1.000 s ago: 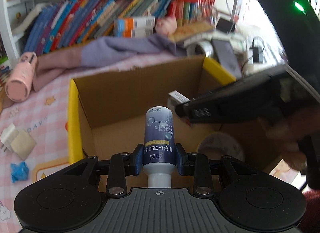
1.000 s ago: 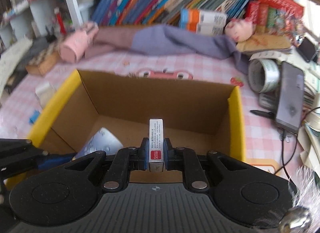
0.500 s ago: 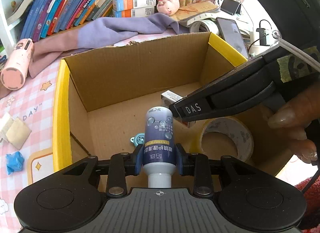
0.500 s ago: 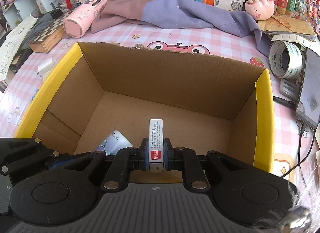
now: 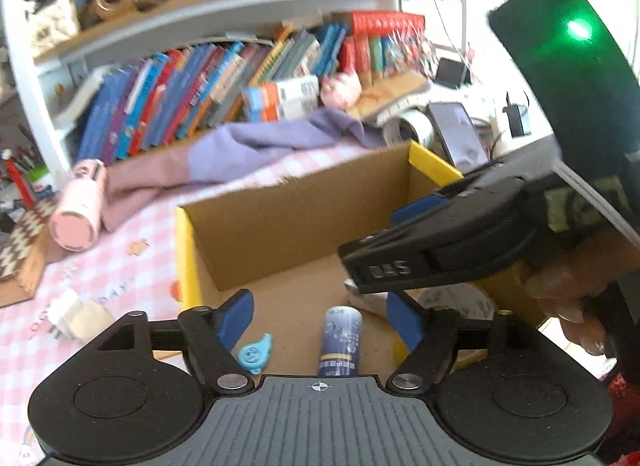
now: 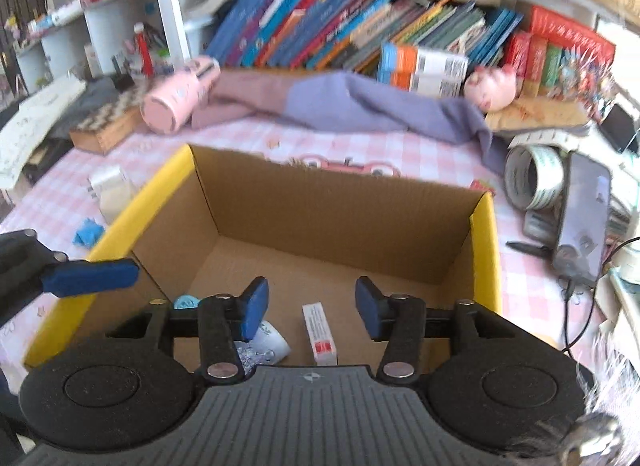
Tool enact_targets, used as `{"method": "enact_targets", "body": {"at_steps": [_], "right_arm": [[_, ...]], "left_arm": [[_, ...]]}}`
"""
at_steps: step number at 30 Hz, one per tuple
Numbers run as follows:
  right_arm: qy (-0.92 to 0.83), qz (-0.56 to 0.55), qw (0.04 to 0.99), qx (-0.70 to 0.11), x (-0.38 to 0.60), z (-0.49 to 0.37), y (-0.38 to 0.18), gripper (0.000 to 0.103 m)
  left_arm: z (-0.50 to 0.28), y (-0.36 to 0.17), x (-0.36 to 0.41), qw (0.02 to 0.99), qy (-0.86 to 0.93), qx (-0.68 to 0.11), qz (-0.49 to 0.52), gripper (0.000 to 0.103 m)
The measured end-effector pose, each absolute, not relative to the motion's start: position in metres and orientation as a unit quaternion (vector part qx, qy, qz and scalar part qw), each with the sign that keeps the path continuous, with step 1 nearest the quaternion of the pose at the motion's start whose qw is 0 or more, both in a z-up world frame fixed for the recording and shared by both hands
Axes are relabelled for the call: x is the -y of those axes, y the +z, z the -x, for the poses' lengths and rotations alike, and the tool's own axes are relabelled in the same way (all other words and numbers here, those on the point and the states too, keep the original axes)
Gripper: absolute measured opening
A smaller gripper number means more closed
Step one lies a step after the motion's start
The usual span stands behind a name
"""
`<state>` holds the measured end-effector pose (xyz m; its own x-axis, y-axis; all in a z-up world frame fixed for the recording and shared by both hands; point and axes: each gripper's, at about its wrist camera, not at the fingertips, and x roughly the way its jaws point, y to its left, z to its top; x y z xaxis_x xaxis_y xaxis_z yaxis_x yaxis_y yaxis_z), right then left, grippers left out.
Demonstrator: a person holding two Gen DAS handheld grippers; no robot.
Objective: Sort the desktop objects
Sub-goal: 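Lower the medicine box into the box and open the right tool while the left tool releases the lotion bottle, then withdraw both open tools from the box toward the remaining items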
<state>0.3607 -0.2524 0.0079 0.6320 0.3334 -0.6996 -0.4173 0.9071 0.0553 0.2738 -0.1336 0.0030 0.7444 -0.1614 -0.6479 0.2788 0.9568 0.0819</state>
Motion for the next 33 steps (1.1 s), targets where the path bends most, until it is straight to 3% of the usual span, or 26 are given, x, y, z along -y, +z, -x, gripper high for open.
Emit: {"method": "enact_targets", "body": {"at_steps": [13,33], "right_arm": [[0.162,0.033,0.940,-0.297,0.247,-0.297,0.044,0.056],[0.066,0.009,0.953,-0.294,0.197,-0.187,0.039,0.066]], "left_arm": [[-0.232,0.029,0.081,0.956,-0.091,-0.276,-0.031,0.086],[-0.153,0.020,0.009,0.953,-0.127,-0.274,-0.027,0.087]]}}
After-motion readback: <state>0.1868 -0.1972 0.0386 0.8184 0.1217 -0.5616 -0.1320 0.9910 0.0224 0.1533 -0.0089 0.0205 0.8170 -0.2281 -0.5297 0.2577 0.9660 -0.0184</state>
